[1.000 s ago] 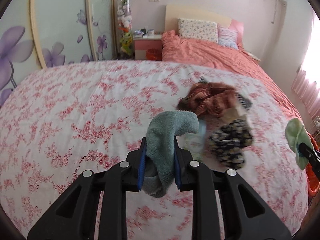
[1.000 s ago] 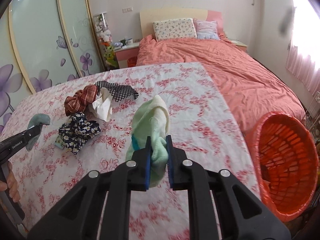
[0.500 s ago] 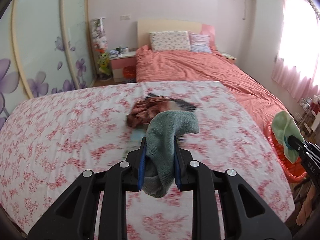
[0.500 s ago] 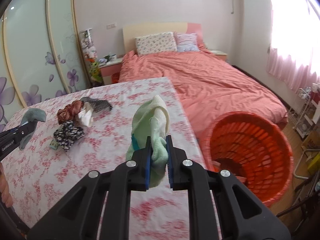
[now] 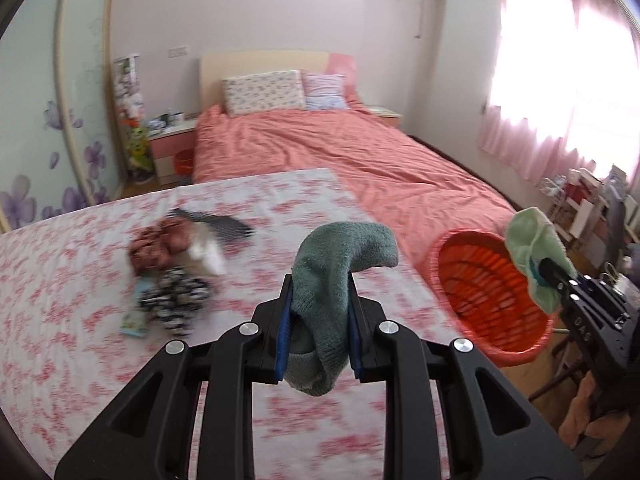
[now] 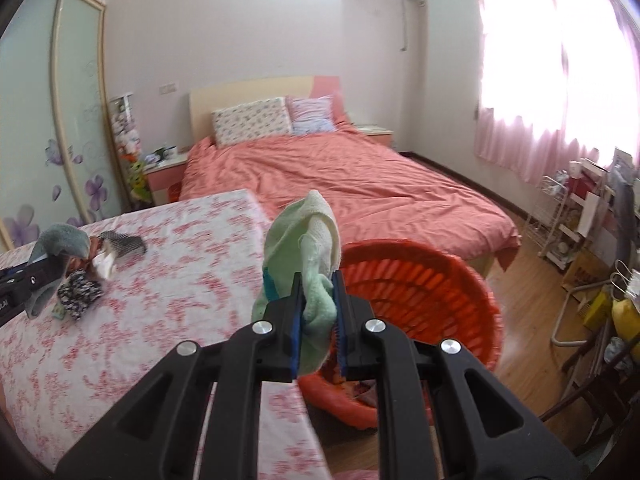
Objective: Collect trash
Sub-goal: 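Lift both socks and carry them toward the orange basket, then open the left tool over the basket while the right tool releases the mint sock, then move both tools back over the bed toward the remaining items, then grasp the blue lotion tube with the left tool while the right tool grasps the floral scrunchie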
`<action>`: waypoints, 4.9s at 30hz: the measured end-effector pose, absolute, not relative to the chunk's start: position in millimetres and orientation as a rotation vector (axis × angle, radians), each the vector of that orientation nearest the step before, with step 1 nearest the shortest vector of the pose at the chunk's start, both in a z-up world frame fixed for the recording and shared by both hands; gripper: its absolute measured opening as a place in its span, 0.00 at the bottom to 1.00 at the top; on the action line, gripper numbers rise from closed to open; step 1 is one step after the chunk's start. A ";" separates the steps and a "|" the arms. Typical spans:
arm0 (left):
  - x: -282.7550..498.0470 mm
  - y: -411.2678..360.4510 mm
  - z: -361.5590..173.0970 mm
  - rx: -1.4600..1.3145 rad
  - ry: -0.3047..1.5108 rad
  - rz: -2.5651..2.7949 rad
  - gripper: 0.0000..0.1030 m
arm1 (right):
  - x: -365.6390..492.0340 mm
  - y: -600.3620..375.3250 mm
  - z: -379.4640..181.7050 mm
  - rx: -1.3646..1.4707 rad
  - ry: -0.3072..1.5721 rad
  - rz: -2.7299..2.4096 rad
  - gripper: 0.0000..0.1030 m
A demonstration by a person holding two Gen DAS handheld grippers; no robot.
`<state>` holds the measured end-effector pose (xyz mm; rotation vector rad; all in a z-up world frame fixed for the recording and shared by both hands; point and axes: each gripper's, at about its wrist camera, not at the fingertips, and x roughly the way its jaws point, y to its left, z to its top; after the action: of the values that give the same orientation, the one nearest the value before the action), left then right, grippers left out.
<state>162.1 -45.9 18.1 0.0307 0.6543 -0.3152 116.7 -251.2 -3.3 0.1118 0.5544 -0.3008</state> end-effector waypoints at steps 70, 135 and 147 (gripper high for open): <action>219.1 114.2 -47.6 -0.045 0.760 0.112 0.69 | 180.3 -181.4 -50.7 0.085 0.691 -0.125 0.62; 222.3 210.8 -81.8 -0.142 0.867 0.073 0.31 | 261.5 -51.4 -86.4 -0.018 0.870 -0.013 0.18; 245.1 205.2 -80.7 -0.175 0.887 0.111 0.32 | 265.0 -85.5 -100.0 -0.011 0.899 -0.082 0.21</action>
<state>245.1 205.2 -80.7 -0.1754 0.8874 0.1111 265.0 -85.5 -100.0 -0.0112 0.8994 -0.0816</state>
